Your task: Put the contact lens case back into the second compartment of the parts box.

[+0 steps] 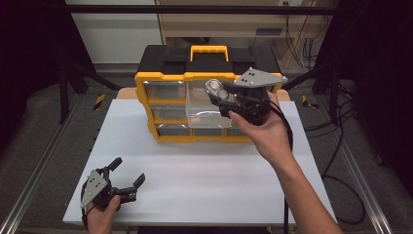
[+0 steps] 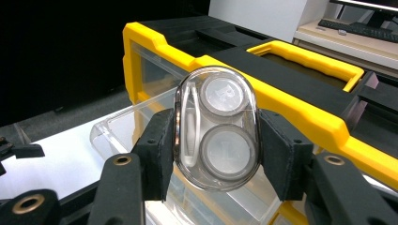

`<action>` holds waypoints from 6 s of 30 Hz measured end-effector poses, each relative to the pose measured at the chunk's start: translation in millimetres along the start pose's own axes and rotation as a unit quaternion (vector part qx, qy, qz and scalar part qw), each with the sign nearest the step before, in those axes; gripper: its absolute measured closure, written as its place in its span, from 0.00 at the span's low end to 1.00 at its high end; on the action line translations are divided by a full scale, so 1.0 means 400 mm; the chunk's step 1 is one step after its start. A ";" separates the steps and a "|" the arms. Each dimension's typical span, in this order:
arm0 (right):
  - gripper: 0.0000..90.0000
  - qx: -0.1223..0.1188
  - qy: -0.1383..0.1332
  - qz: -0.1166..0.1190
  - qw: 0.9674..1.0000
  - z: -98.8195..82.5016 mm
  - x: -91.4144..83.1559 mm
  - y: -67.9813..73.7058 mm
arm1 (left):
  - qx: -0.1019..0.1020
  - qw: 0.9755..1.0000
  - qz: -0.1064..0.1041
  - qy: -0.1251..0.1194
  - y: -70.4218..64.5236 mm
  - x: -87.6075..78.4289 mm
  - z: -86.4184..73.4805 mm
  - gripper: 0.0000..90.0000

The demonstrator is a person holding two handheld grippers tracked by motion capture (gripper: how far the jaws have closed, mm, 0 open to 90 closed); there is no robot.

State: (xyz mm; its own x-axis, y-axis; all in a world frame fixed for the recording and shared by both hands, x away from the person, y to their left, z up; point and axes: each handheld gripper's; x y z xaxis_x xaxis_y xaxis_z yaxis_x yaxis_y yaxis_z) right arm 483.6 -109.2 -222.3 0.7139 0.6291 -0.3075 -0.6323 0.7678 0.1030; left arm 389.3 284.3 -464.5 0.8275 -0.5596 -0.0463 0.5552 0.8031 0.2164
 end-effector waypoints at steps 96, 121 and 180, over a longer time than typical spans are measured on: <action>0.04 0.010 -0.062 -0.056 0.996 0.015 0.012 -0.002 | 0.004 1.000 -0.001 0.004 -0.002 -0.001 0.000 0.00; 0.04 0.019 -0.091 -0.073 0.993 -0.039 -0.043 -0.080 | 0.002 1.000 0.003 -0.001 0.000 -0.005 0.002 0.00; 0.07 0.130 -0.090 -0.080 0.984 -0.551 -0.254 -0.328 | -0.002 1.000 0.002 0.011 -0.001 -0.011 -0.002 0.00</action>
State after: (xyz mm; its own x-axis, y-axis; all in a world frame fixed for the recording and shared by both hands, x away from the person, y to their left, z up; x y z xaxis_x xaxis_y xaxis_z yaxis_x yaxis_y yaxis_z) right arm 427.7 -300.7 -413.0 0.8545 0.4911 -0.1696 -0.4259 0.8490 0.3127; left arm 385.6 286.7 -465.3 0.8318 -0.5511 -0.0665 0.5515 0.8068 0.2119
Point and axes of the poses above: each handheld gripper's, and its own axes: x roughly forward along the jaws, z roughly out of its top, y roughly to its left, and after that the axes turned 13 degrees about x, right-handed
